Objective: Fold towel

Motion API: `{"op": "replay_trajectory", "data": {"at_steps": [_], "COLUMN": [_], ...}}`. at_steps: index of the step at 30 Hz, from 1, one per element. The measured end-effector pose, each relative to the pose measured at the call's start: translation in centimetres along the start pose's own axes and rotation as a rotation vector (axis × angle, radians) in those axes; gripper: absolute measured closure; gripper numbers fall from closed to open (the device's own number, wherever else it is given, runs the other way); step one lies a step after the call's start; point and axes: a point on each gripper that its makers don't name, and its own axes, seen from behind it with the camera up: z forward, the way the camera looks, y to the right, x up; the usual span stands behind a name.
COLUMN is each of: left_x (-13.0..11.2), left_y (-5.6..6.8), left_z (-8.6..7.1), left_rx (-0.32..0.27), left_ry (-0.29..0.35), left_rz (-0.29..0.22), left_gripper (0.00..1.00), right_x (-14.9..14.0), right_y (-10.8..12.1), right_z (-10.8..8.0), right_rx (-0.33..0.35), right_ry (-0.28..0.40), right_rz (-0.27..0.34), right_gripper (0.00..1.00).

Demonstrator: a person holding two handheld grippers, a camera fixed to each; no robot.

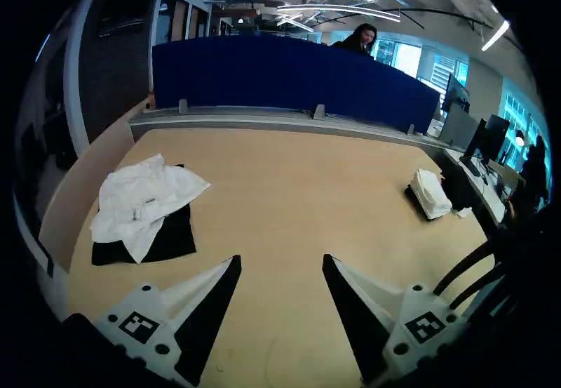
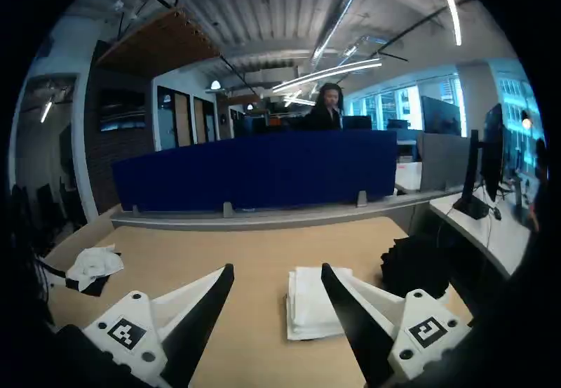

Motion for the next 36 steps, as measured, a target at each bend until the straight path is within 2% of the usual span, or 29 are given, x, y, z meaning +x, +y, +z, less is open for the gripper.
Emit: {"op": "replay_trajectory", "data": {"at_steps": [11,21,27,33,36], "left_x": [3.0,6.6,10.6,15.4,15.5], "left_y": [-1.0,-1.6,-1.6,-2.1,-1.4], "left_z": [-0.1,-0.2,-1.4,-3.9,-3.9], "left_rx": [0.014,0.029,0.038,0.073,0.064], "left_ry": [0.089,0.203,0.34,0.531,0.534], "left_rz": [-0.012,-0.014,0.002,0.04,0.052], "left_gripper": [0.14,0.15,0.15,0.15,0.15], "right_x": [-0.4,-0.9,-1.0,-0.9,-1.0], "right_y": [-2.8,-3.4,-3.9,-4.1,-4.1], "right_z": [-0.9,-1.2,-1.2,-1.4,-1.4], "right_rx": [0.033,0.041,0.05,0.049,0.05], "right_ry": [0.012,0.003,0.003,0.007,0.004], "right_rz": [0.038,0.024,0.022,0.018,0.019], "right_gripper": [0.03,0.03,0.03,0.03,0.03]}}
